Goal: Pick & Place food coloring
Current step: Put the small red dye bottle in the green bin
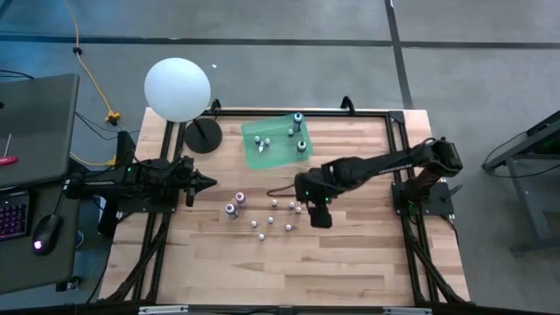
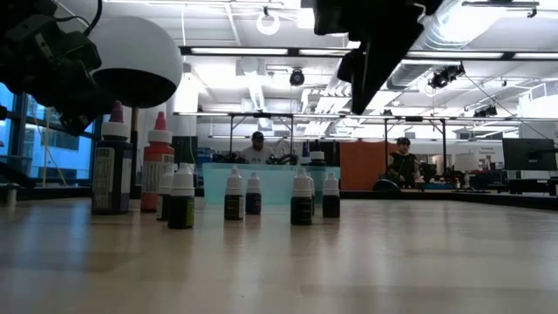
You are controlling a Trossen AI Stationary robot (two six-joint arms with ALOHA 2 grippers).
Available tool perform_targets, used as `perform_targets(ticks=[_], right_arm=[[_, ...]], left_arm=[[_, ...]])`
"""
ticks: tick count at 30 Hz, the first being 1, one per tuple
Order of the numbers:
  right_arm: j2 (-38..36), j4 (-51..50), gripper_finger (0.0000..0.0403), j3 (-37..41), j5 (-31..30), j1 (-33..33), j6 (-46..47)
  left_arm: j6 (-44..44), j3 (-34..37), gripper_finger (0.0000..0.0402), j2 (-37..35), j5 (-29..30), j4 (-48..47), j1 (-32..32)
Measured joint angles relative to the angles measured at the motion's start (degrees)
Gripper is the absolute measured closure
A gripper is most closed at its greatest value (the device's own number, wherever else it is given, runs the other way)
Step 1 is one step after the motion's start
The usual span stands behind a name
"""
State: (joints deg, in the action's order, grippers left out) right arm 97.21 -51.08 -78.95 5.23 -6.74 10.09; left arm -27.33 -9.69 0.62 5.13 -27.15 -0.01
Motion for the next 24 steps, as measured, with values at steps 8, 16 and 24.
perform_targets(ticks=[8,16,24], right_arm=[[0.0,11.6,0.0194,7.1,-1.9,-0.9,0.4],[0.6,20.7,0.0194,11.4,-2.7,-0.3,0.2],[4.7,21.7,0.0194,11.4,-3.3,-0.3,0.0]], left_arm=[[0.0,0.0,0.0401,0.0,0.0,0.0,0.0],[0.0,0.0,0.0401,0.0,0.0,0.0,0.0],[0.0,0.0,0.0401,0.0,0.0,0.0,0.0]])
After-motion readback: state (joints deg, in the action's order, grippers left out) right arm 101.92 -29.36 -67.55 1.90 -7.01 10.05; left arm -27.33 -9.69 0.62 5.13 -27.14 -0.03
